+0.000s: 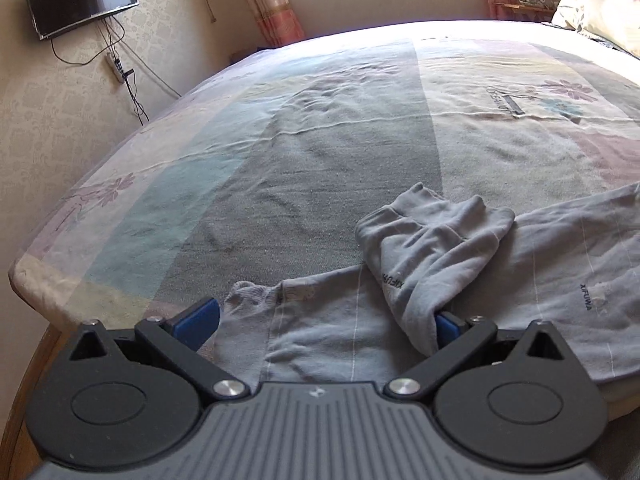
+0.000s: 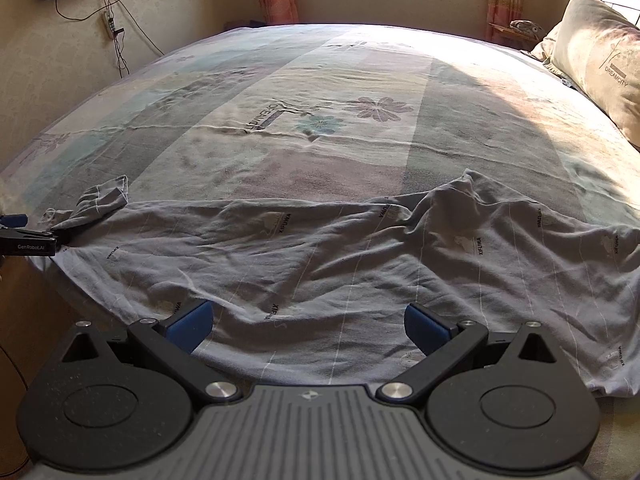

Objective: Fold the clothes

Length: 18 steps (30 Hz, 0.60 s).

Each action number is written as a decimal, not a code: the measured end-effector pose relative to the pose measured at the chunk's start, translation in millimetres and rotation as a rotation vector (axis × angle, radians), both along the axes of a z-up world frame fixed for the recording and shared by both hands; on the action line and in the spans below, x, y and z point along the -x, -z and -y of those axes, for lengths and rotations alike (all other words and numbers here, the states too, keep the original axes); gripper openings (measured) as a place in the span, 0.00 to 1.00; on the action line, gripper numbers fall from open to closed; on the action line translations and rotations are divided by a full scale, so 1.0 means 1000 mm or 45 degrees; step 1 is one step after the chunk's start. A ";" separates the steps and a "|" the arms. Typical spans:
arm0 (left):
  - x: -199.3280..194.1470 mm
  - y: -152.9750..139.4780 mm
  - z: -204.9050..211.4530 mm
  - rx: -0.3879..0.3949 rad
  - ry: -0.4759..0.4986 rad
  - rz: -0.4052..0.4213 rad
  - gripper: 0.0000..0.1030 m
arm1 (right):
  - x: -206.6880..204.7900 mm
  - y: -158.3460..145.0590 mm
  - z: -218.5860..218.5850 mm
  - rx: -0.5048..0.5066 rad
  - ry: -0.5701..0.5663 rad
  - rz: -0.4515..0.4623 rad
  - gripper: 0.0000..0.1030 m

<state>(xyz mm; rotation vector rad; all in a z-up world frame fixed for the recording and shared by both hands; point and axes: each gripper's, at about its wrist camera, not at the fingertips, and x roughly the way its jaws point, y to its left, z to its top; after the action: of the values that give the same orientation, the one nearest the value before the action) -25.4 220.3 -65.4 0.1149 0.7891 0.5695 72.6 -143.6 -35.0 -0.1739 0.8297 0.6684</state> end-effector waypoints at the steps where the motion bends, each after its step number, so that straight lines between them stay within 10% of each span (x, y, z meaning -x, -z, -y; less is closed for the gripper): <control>1: 0.001 -0.004 0.000 -0.009 -0.010 0.019 0.99 | 0.000 0.000 0.000 -0.001 0.003 -0.004 1.00; 18: 0.023 0.007 -0.015 0.146 -0.111 0.045 0.99 | 0.000 0.013 0.002 0.030 0.000 -0.034 1.00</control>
<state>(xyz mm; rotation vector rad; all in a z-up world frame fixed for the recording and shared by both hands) -48.6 234.9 -72.5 -0.0355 0.7934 0.6056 72.6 -145.4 -47.9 -0.1864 0.8637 0.6623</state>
